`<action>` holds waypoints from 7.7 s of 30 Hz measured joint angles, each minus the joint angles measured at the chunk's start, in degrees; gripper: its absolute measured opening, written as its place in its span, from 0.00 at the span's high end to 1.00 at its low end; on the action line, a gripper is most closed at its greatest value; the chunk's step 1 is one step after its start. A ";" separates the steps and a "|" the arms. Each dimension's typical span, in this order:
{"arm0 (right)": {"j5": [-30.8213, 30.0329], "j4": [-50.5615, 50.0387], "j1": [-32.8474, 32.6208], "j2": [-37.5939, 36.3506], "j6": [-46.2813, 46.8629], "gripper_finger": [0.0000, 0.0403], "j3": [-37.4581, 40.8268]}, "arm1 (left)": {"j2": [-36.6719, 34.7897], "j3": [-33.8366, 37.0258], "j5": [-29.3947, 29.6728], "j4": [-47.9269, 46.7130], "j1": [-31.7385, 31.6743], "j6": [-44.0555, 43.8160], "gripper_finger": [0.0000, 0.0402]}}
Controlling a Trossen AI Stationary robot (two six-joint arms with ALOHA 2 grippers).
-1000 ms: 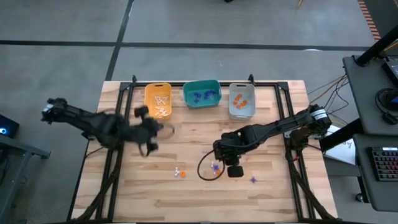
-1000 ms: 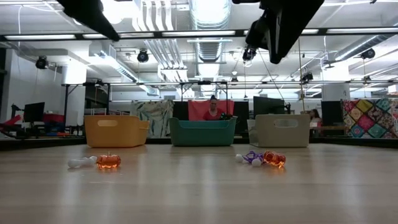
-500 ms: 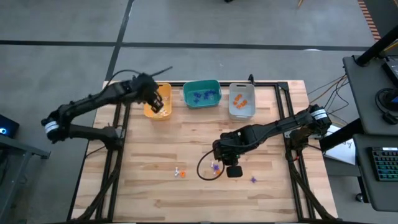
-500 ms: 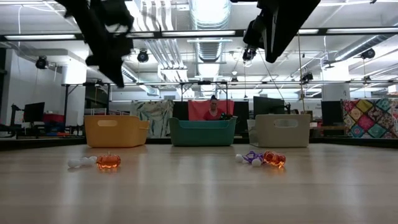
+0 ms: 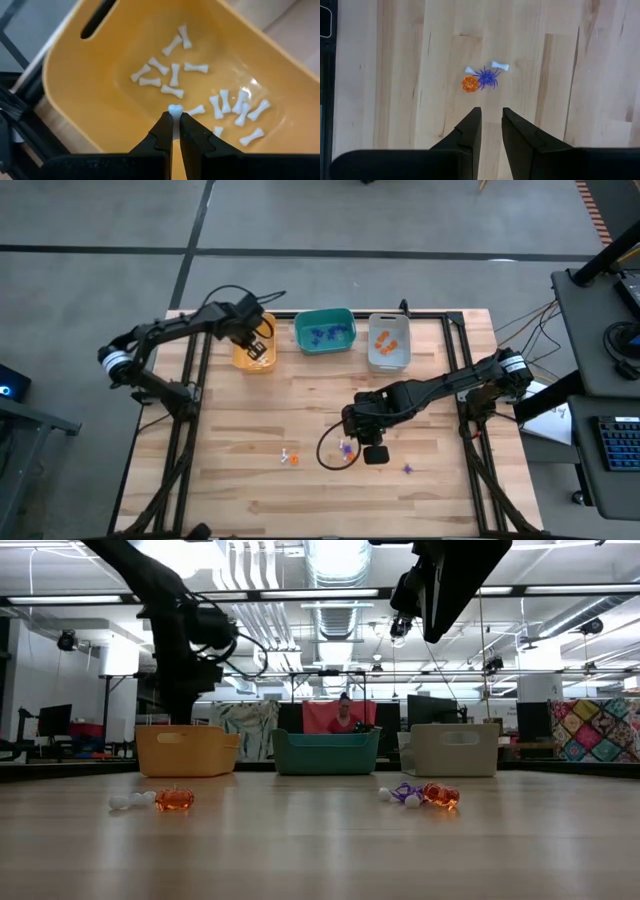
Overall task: Sort Halloween decoration
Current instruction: Put the white bone toy into the yellow bin, then put orange pumpkin toy into the gray bin, then put the white bone toy into the yellow bin
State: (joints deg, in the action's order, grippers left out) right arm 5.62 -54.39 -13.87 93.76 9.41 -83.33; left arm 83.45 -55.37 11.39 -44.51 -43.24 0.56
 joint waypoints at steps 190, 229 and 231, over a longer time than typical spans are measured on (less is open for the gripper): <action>-31.19 37.55 22.59 -24.53 12.83 0.83 34.84 | -7.44 2.91 19.70 34.34 64.20 -9.86 0.83; -9.17 27.21 46.74 -24.33 15.19 0.60 34.84 | -7.46 2.91 11.58 19.89 64.22 -18.36 0.83; -6.97 27.20 45.94 -26.09 16.59 0.60 34.82 | -7.46 2.91 8.24 17.34 64.22 -21.57 0.83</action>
State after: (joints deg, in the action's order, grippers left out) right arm -1.35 -27.19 32.07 67.66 26.01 -48.51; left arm 75.99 -52.47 19.63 -27.18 20.98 -21.01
